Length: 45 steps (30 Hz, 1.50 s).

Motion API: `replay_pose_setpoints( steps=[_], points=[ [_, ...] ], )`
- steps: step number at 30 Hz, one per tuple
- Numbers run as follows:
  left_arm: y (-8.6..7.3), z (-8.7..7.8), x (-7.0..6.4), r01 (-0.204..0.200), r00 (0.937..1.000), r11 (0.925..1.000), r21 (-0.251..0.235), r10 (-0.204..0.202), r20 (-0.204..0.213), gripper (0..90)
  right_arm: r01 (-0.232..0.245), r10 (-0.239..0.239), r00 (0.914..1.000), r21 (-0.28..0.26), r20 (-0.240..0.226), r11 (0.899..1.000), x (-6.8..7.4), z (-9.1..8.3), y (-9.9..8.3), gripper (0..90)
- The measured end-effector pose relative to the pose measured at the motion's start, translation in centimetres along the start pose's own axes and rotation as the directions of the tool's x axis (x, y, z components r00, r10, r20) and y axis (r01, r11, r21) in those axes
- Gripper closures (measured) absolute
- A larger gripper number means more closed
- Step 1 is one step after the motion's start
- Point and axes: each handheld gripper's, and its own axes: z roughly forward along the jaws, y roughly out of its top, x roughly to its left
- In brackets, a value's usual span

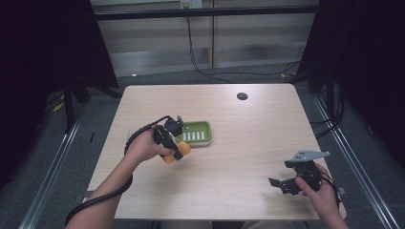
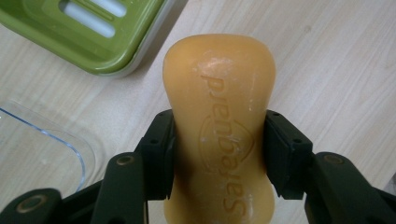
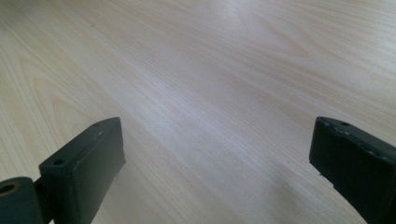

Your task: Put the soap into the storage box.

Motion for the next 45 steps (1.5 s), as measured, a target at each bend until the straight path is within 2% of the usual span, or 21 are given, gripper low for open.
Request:
replay_pose_setpoints(
  steps=[5, 6, 7, 8, 11, 15, 16, 21, 22, 23, 26, 27, 28, 33, 39, 40, 41, 44, 45],
  points=[
    [0.3, -0.5, 0.3, 0.000, 1.0000, 1.0000, -0.006, 0.000, -0.001, 49.9, -0.002, 0.002, 1.0000, -0.001, 0.000, 1.000, 0.1, 0.0, 0.0, 3.3],
    [0.4, -0.5, 0.2, 0.012, 0.9999, 0.9999, -0.008, -0.012, -0.003, 49.9, -0.001, 0.001, 1.0000, -0.002, 0.001, 1.000, 0.1, 0.0, 0.0, 3.3],
    [0.6, -0.7, 0.4, 0.000, 1.0000, 1.0000, -0.001, 0.000, -0.005, 49.9, -0.001, 0.001, 1.0000, -0.001, 0.001, 1.000, 0.1, 0.0, 0.0, 3.3],
    [0.6, -0.7, 0.3, 0.018, 0.9998, 0.9997, -0.014, -0.018, -0.003, 49.9, -0.001, 0.001, 1.0000, -0.001, 0.001, 1.000, 0.1, 0.0, 0.0, 3.3],
    [0.8, -0.9, 0.5, 0.019, 0.9998, 0.9998, -0.009, -0.019, -0.004, 49.9, 0.000, 0.000, 1.0000, 0.000, 0.003, 1.000, 0.0, 0.0, 0.0, 3.3],
    [1.1, -1.1, 0.6, 0.005, 0.9999, 1.0000, -0.002, -0.005, -0.009, 49.9, 0.003, -0.003, 1.0000, 0.001, 0.000, 1.000, 0.0, 0.1, 0.0, 3.3],
    [1.3, -1.3, 0.8, 0.004, 1.0000, 1.0000, 0.005, -0.004, 0.002, 49.9, 0.001, -0.001, 1.0000, 0.005, 0.002, 1.000, 0.1, 0.1, 0.0, 3.3],
    [1.6, -1.4, 0.8, 0.005, 1.0000, 1.0000, 0.003, -0.005, 0.000, 49.9, 0.001, -0.001, 1.0000, 0.001, -0.001, 1.000, 0.1, 0.1, 0.0, 3.3],
    [1.8, -1.5, 0.9, -0.006, 0.9999, 1.0000, 0.001, 0.006, -0.012, 49.9, 0.000, 0.000, 1.0000, 0.001, 0.001, 1.000, 0.1, 0.0, 0.0, 3.3],
    [1.9, -1.5, 0.8, 0.005, 1.0000, 1.0000, -0.001, -0.005, -0.005, 49.9, 0.003, -0.003, 1.0000, 0.000, 0.000, 1.000, 0.1, 0.1, 0.0, 3.3],
    [2.0, -1.6, 0.9, -0.005, 0.9999, 1.0000, 0.000, 0.005, -0.012, 49.9, 0.006, -0.005, 1.0000, 0.010, -0.001, 1.000, 0.0, 0.1, 0.0, 3.3],
    [2.1, -1.6, 1.0, 0.002, 1.0000, 1.0000, -0.005, -0.002, -0.003, 49.9, 0.005, -0.005, 1.0000, 0.014, 0.001, 1.000, 0.1, 0.1, 0.0, 3.3],
    [2.2, -1.7, 1.2, -0.016, 0.9998, 0.9998, 0.007, 0.016, -0.007, 49.9, 0.005, -0.005, 1.0000, 0.013, 0.003, 1.000, 0.1, 0.1, 0.0, 3.3],
    [2.5, -1.7, 1.2, 0.005, 1.0000, 1.0000, -0.002, -0.005, -0.004, 49.9, 0.007, -0.007, 1.0000, 0.013, 0.002, 1.000, 0.1, 0.2, 0.0, 3.3],
    [2.9, -1.9, 1.3, -0.005, 0.9999, 1.0000, -0.009, 0.005, -0.014, 49.9, 0.003, -0.003, 1.0000, 0.012, 0.005, 1.000, 0.1, 0.1, 0.0, 3.2],
    [3.0, -1.9, 1.5, -0.026, 0.9996, 0.9996, 0.003, 0.026, -0.013, 49.9, 0.005, -0.005, 1.0000, 0.012, 0.007, 1.000, 0.1, 0.1, 0.0, 3.2],
    [3.0, -1.9, 1.4, -0.015, 0.9998, 0.9999, -0.001, 0.015, -0.014, 49.9, 0.003, -0.003, 1.0000, 0.013, 0.004, 1.000, 0.1, 0.2, 0.0, 3.2],
    [3.2, -2.0, 1.6, -0.020, 0.9998, 0.9998, 0.008, 0.020, -0.006, 49.9, 0.002, -0.002, 1.0000, 0.013, 0.006, 1.000, 0.1, 0.2, 0.0, 3.2],
    [3.2, -1.9, 1.5, -0.011, 0.9998, 0.9999, -0.007, 0.011, -0.014, 49.9, 0.003, -0.003, 1.0000, 0.014, 0.006, 1.000, 0.1, 0.2, 0.0, 3.2]
  ],
)
